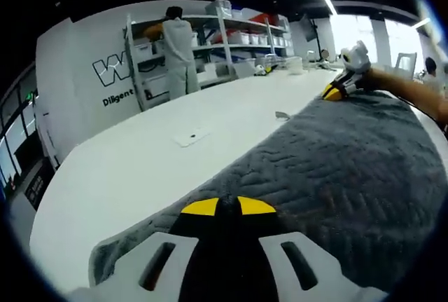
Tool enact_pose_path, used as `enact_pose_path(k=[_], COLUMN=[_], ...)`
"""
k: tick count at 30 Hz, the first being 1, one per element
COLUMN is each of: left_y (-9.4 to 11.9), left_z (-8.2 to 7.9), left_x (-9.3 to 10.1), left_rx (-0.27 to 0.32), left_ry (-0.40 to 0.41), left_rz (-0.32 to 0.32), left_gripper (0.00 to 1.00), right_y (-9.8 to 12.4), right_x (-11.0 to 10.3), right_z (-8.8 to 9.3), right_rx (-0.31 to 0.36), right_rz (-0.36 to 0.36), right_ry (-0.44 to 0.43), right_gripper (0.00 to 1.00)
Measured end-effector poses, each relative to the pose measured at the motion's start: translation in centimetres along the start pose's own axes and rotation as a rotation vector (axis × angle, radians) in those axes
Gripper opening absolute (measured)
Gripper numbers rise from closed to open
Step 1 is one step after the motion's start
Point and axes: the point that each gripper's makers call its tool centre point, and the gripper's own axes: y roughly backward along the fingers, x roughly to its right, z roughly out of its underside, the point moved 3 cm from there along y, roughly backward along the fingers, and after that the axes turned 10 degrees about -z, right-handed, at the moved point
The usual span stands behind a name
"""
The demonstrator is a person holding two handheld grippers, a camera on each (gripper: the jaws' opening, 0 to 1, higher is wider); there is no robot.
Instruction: Open the folded towel by lifting each exposed corner and separating the folded layers until the towel lies flat within the target outline without major curled edges
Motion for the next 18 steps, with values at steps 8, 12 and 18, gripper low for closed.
enact_pose_path(k=[8,12,18], left_y=[0.16,0.21,0.23], left_z=[-0.03,0.00,-0.18], left_x=[0.34,0.43,0.30], left_rx=[-0.008,-0.015,-0.039], left_ry=[-0.001,0.013,0.015], left_rz=[-0.003,-0.008,-0.028], left_gripper=[0.08,0.08,0.14], right_y=[-0.01,0.01,0.62], right_x=[-0.01,-0.15,-0.14], right_z=[-0.06,-0.02,0.02], right_rx=[0.001,0.001,0.010], right_rz=[0.003,0.008,0.047], right_ry=[0.001,0.005,-0.008], right_gripper=[0.05,0.05,0.24])
